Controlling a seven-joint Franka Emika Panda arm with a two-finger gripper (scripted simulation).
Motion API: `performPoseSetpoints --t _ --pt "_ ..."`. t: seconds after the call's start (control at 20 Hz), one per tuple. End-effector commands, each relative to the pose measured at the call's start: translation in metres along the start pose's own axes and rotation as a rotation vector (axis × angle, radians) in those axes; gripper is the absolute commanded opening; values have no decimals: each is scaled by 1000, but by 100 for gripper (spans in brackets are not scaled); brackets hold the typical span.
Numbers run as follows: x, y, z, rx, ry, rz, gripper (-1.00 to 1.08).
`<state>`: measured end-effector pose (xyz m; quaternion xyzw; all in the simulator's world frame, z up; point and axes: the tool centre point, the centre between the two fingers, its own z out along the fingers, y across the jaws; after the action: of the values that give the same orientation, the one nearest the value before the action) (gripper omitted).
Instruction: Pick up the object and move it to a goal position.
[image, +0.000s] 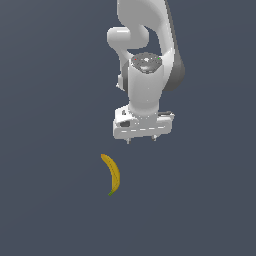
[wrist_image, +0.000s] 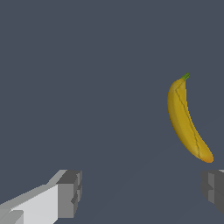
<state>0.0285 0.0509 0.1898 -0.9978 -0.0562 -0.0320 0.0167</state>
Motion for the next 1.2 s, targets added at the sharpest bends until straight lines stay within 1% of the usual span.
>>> performPoseSetpoints --t 0.0,0.25,0.55,0.8,1.0,1.15 --pt "4 8 7 -2 -4 -10 100" --pt "15 32 27 -8 -16 -46 100" --pt "29 76 65 -16 -37 -108 100" --pt "35 108 93 -21 -53 -152 100" --pt "36 125 109 -22 -62 -176 100" --pt "36 133 116 -23 -66 -187 100"
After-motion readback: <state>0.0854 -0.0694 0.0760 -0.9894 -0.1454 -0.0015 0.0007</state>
